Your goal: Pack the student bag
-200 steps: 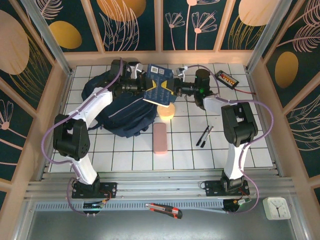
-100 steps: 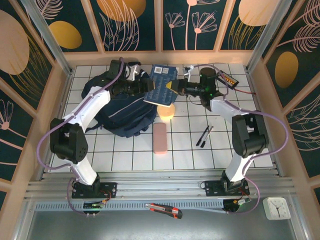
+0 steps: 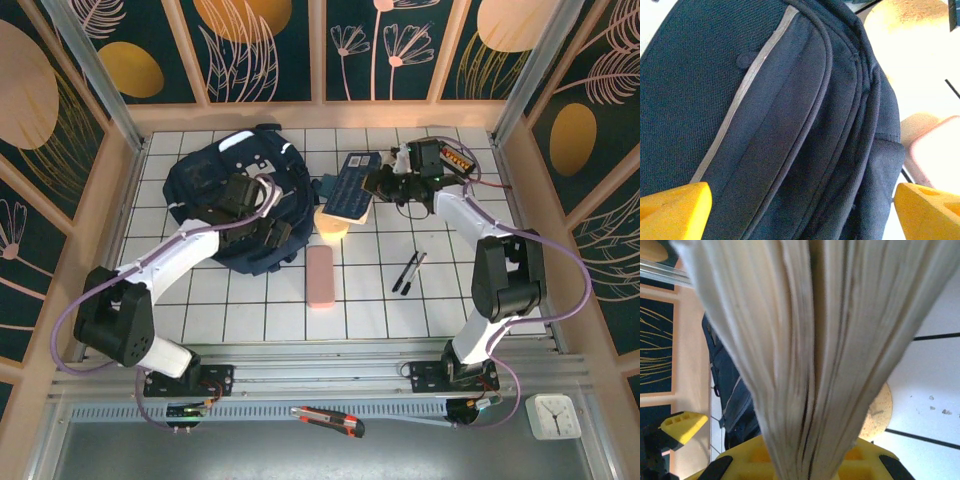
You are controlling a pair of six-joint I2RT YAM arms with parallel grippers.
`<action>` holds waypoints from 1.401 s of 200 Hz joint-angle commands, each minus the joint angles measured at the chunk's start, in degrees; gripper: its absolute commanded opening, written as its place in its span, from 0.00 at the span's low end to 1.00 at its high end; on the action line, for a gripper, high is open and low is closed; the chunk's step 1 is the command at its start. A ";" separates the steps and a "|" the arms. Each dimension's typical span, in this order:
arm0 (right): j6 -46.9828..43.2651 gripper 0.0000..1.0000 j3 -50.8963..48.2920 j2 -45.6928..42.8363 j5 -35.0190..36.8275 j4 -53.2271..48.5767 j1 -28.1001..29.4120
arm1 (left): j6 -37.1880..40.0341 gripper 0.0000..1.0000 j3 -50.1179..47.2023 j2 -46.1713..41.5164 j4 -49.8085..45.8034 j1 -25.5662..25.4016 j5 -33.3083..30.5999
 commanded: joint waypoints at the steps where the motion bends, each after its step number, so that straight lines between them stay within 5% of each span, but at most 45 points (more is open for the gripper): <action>1: -0.12 0.00 -0.53 -3.51 0.09 0.03 1.19 | 5.10 0.91 0.17 2.55 7.12 -0.03 -3.90; 86: 0.44 0.00 -0.47 -3.69 -0.19 -1.04 2.35 | 6.29 0.82 6.05 14.82 8.23 0.03 -6.24; 129: 1.21 0.00 -0.36 -3.09 -0.98 -1.06 2.75 | 5.19 0.58 11.38 20.79 6.99 0.02 -7.41; 172: 0.49 0.00 -0.14 -3.20 -0.94 -1.66 2.73 | 0.55 0.01 19.55 25.15 0.92 1.51 -3.86; 280: 10.81 0.00 -1.36 1.86 -8.55 10.02 5.32 | -12.32 0.00 32.88 12.61 -7.90 5.42 9.76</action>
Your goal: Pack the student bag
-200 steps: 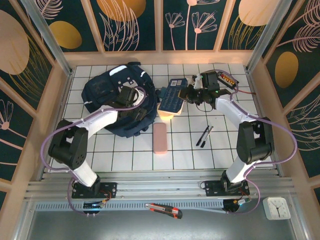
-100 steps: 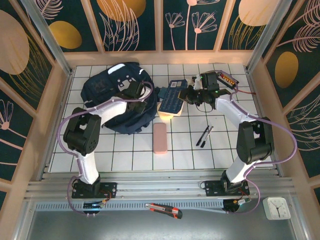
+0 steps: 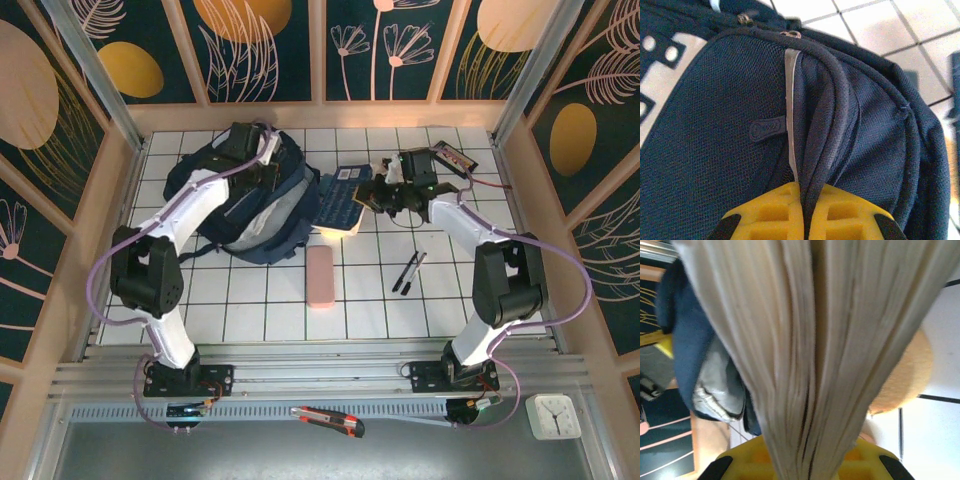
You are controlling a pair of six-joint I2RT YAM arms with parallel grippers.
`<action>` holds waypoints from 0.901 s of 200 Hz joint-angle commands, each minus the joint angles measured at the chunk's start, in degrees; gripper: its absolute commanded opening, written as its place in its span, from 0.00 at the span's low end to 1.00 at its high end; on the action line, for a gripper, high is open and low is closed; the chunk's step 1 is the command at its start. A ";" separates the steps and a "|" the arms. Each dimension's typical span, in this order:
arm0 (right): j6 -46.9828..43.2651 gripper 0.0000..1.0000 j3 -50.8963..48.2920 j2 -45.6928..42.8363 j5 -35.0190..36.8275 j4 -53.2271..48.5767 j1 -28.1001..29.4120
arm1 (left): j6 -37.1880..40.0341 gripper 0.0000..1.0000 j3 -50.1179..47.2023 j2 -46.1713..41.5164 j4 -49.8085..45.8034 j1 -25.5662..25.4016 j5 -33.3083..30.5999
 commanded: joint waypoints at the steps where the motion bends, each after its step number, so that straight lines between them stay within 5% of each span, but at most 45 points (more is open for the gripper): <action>1: 4.78 0.00 2.83 3.35 -4.85 7.39 2.25 | -3.80 0.00 3.12 -4.37 -0.45 -0.26 5.02; 74: 23.09 0.00 23.00 30.00 -5.57 25.88 10.45 | -7.19 0.00 5.49 -4.27 1.24 -0.24 9.55; 174: 29.17 0.00 43.13 49.67 6.17 27.07 16.86 | -8.65 0.00 7.42 -1.63 2.50 -0.25 12.51; 180: 28.49 0.07 43.23 49.60 6.14 26.18 16.85 | -8.79 0.00 7.26 -1.56 2.64 -0.26 12.71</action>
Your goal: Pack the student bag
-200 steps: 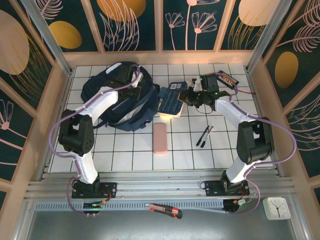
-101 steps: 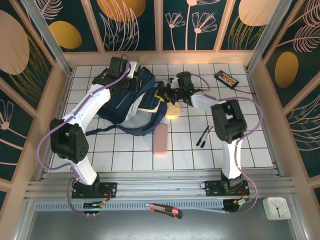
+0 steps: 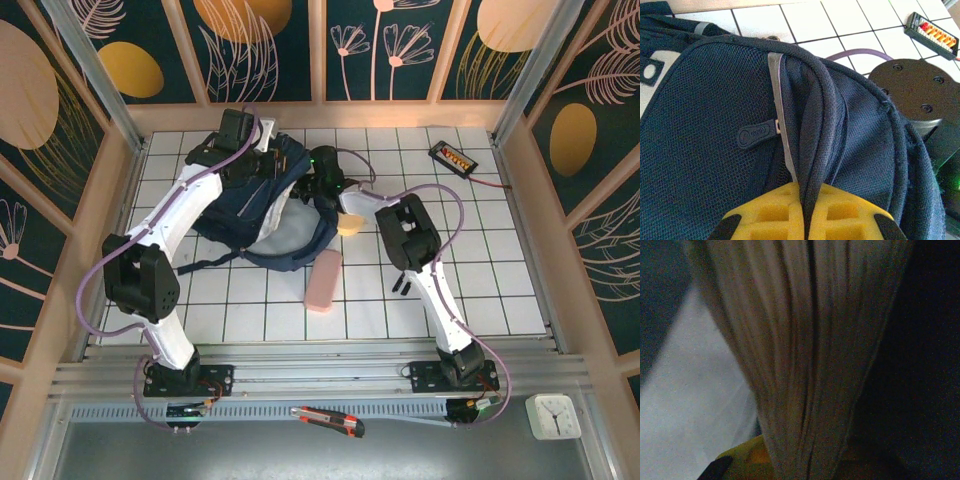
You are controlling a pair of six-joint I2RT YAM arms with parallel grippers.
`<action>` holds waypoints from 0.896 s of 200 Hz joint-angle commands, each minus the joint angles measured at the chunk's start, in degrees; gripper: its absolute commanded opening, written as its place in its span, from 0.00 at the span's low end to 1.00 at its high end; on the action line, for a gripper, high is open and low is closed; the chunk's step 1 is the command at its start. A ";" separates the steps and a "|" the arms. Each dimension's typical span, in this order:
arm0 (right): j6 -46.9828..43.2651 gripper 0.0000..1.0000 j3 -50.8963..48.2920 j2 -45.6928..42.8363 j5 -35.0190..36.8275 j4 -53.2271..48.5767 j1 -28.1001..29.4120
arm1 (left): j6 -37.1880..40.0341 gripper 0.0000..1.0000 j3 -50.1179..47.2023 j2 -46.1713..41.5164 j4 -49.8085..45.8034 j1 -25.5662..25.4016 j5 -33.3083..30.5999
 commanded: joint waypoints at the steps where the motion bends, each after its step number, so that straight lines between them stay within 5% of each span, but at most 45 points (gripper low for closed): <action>1: -0.13 0.09 2.30 1.79 1.51 0.23 0.51 | -1.23 0.00 2.57 -0.45 5.42 -0.33 4.59; 36: -6.15 0.56 -0.67 -2.30 1.24 -3.90 -0.46 | -1.66 0.00 1.59 -0.79 5.80 -0.27 3.10; 78: -10.27 0.84 -15.29 -14.13 1.66 -0.29 -2.44 | -2.59 0.00 1.02 -1.33 6.07 0.81 1.81; 87: -11.02 0.99 -18.87 -16.89 1.85 1.50 -2.51 | -2.81 0.00 0.69 -1.51 6.36 1.07 1.84; 143: -18.57 0.99 -34.15 -33.79 6.74 -2.57 -4.36 | -4.04 0.00 -0.26 -1.34 7.07 1.60 0.58; 179: -23.41 0.99 -41.15 -45.69 16.87 -11.31 -4.18 | -3.79 0.01 -0.06 -0.54 6.99 1.60 0.66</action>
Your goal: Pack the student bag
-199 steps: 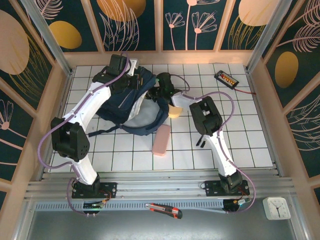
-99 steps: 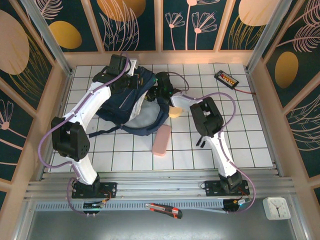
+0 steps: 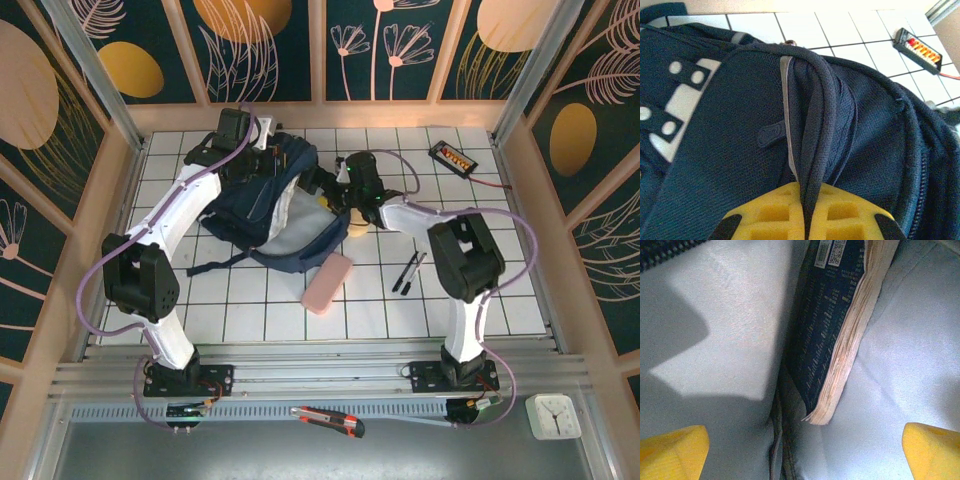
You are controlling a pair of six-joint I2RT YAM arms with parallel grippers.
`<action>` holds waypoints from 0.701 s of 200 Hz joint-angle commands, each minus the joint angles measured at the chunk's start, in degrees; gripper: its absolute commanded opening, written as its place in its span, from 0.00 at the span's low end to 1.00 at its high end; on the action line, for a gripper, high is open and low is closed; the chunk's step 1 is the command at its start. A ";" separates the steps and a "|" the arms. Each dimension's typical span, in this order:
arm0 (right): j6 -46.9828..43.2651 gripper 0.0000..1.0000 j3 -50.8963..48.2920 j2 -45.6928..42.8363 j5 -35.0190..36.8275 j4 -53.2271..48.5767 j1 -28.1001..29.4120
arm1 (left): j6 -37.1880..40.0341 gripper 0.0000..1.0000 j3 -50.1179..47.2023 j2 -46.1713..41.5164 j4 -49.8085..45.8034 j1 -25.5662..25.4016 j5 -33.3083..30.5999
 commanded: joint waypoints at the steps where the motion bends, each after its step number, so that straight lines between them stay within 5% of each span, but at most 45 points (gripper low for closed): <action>1: -5.36 0.99 -4.33 -9.93 10.02 -7.06 -0.77 | -0.62 0.01 0.52 -0.53 4.34 0.74 -1.30; 35: -6.60 0.99 -12.26 -17.16 7.38 -2.32 -0.90 | -0.47 0.03 -0.51 -0.07 4.67 0.74 -0.07; 59: -6.70 0.99 -12.23 -16.20 -1.07 0.86 -1.66 | -1.32 0.44 -2.06 -0.70 5.69 0.74 0.57; 115: -7.49 0.99 -12.69 -19.16 -4.56 1.88 -3.30 | -2.14 0.82 -6.05 -7.15 3.09 1.62 -4.17; 140: -8.38 0.99 -12.27 -23.21 0.48 -5.43 -3.48 | -4.68 0.97 -10.96 -12.58 1.89 3.47 -7.17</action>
